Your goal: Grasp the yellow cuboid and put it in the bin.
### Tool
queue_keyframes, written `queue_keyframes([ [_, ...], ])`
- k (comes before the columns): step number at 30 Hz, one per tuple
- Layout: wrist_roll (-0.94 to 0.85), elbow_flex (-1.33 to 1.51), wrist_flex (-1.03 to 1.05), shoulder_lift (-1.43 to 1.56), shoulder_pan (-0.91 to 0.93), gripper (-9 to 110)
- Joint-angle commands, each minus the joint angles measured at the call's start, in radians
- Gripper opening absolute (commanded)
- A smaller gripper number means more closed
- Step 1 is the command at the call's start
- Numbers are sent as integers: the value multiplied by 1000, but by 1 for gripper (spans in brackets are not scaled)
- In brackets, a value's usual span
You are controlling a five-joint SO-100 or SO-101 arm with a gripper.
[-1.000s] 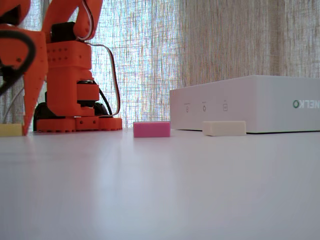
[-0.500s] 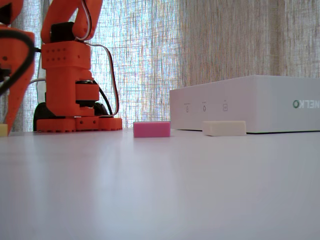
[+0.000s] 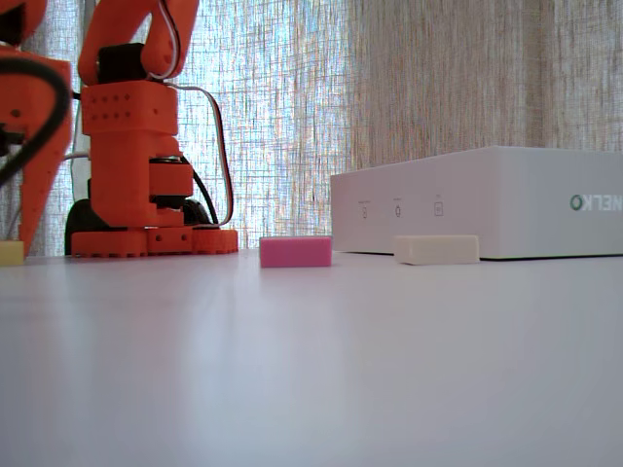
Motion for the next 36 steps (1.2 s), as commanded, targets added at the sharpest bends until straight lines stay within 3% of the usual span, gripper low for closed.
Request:
queue_keyframes([
  [1, -60, -77, -5, 69, -28, -8],
  [5, -221, -218, -12, 135, -100, -8],
  [8, -321, -405, 109, 170, -189, -8],
  [16, -199, -836, 517, 244, -543, -8],
  [19, -212, -848, 403, 264, -742, -8],
  [23, -391, -857, 267, 242, -1037, -8],
  [28, -540, -824, 261, 166, -1356, -8],
  [36, -788, -614, 175, 15, -1582, -8],
])
